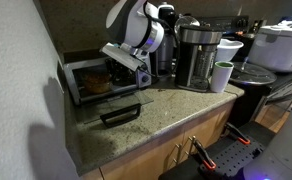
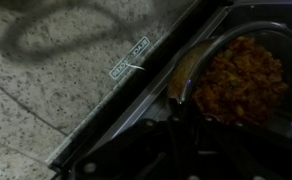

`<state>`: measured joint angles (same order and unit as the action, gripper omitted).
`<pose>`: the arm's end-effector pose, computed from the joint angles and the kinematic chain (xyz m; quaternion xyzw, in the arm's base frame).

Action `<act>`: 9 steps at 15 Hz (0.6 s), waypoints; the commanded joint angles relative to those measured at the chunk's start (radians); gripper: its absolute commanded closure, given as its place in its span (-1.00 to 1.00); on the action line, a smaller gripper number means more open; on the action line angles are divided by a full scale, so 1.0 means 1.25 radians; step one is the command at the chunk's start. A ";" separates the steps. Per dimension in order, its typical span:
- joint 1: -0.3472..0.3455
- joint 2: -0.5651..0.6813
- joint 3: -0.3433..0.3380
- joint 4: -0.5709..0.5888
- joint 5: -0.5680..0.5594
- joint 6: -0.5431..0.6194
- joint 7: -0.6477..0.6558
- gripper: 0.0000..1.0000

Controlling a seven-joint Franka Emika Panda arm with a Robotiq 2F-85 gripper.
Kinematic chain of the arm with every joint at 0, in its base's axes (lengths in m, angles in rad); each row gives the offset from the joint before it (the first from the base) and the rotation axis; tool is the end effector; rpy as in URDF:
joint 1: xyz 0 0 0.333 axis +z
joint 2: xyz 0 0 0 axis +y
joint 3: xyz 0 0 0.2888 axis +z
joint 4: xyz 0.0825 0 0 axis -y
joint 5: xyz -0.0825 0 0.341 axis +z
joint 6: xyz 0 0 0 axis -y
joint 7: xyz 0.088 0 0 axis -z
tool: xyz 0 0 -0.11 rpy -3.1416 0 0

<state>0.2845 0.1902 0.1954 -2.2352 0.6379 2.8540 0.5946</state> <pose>0.4940 0.2195 0.3283 -0.9065 0.3324 -0.0848 0.2461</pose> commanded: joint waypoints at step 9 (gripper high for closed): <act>-0.005 0.009 -0.039 0.021 -0.162 0.015 0.133 0.94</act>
<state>0.2843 0.1882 0.1893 -2.2370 0.5217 2.8535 0.6743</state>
